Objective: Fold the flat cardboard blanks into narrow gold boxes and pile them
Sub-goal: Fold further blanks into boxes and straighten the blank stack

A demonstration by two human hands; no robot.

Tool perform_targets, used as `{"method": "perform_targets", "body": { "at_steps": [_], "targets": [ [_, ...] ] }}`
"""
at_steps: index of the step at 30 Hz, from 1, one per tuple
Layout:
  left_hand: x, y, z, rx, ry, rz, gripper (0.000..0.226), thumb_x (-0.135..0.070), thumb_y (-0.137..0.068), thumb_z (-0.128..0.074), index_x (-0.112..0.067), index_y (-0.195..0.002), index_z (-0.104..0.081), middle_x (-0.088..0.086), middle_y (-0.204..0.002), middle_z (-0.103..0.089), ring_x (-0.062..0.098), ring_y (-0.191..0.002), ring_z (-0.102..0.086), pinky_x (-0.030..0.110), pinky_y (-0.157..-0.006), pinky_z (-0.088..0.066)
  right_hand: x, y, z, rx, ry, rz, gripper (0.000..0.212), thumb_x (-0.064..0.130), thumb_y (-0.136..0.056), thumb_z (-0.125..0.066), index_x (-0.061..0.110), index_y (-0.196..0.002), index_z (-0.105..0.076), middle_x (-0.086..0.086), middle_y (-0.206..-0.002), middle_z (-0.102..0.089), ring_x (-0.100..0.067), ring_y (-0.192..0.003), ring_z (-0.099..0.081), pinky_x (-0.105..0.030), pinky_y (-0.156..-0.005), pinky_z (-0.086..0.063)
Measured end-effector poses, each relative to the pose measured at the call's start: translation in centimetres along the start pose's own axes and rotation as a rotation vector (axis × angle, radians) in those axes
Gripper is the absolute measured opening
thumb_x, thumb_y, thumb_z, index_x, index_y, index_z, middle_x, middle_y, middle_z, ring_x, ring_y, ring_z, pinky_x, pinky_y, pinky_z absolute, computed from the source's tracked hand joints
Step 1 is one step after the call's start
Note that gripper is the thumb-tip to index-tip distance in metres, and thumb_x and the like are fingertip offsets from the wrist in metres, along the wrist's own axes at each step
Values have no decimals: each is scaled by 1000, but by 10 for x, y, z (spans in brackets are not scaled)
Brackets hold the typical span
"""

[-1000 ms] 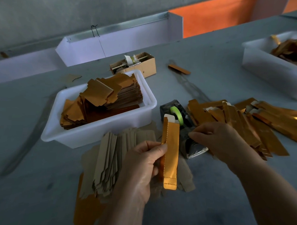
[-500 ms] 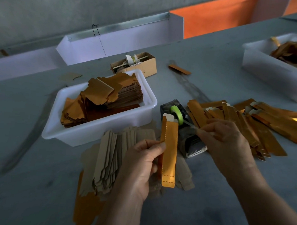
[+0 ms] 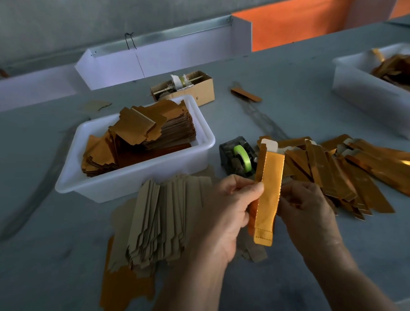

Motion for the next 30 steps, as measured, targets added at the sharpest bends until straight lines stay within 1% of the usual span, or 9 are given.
{"method": "perform_targets", "body": {
  "at_steps": [6,11,13,16,19,22,25,28,30],
  "targets": [
    [12,-9,-2,-26,-35,52,17,-12,-88,-64,-14,-72,-59,2,-66,-59,4,-45,-47,13,-37,-31,-2,1,-1,12,-16,-1,17,19,-85,-65,29,-74,-58,6,-103,-47,-15,-95,-51,-34,-80,-47],
    [10,-9,1,-59,-44,66,13,-11,-88,-65,-11,-75,-60,7,-73,-65,7,-49,-53,13,-37,-33,8,-3,2,-13,138,121,9,15,-82,-69,17,-75,-64,4,-99,-51,-5,-78,-48,-9,-61,-35],
    [9,-9,0,-73,-89,60,14,-13,-88,-65,-12,-74,-61,7,-74,-64,11,-54,-53,14,-38,-33,7,-4,3,-16,213,135,6,10,-83,-67,8,-78,-67,0,-101,-53,-5,-77,-47,-8,-57,-34],
    [6,-7,0,-91,-141,50,14,-16,-87,-67,-15,-73,-62,0,-67,-63,4,-48,-52,13,-39,-35,3,-1,8,-5,177,103,6,11,-87,-63,13,-83,-66,-1,-105,-56,-12,-86,-53,-13,-62,-37],
    [5,-5,-1,-77,-169,67,12,-19,-87,-67,-17,-76,-63,-1,-73,-66,10,-63,-59,16,-46,-38,8,5,24,-13,-5,105,7,18,-87,-61,21,-82,-63,2,-94,-59,-15,-83,-58,-27,-69,-48],
    [5,0,1,-69,-224,58,10,-21,-87,-67,-19,-77,-64,-2,-72,-67,12,-67,-62,23,-56,-44,24,13,32,183,-283,87,5,24,-78,-62,23,-80,-67,4,-79,-66,-10,-74,-62,-26,-65,-51],
    [5,9,6,-61,-259,39,11,-19,-87,-67,-19,-76,-64,0,-65,-65,11,-54,-56,20,-47,-39,38,20,26,384,-340,122,10,18,-78,-61,22,-80,-70,5,-77,-68,-6,-71,-63,-16,-60,-51],
    [3,15,10,-59,-263,34,12,-17,-87,-67,-18,-75,-65,1,-62,-65,12,-47,-53,21,-41,-38,42,21,20,412,-282,153,19,6,-84,-59,20,-84,-71,2,-78,-69,-8,-71,-63,-14,-60,-50],
    [0,19,10,-45,-226,36,8,-15,-87,-67,-15,-79,-66,1,-64,-68,11,-49,-60,21,-45,-47,45,22,18,424,-263,169,27,5,-84,-59,27,-93,-71,-1,-80,-69,-11,-72,-63,-17,-61,-50]
  ]
}}
Point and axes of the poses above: each hand's wrist, its own y-axis away from the middle knuckle, its own z-axis out of the back of the hand, x = y × z, the point moved 6 cm from there along -y, towards the middle knuckle
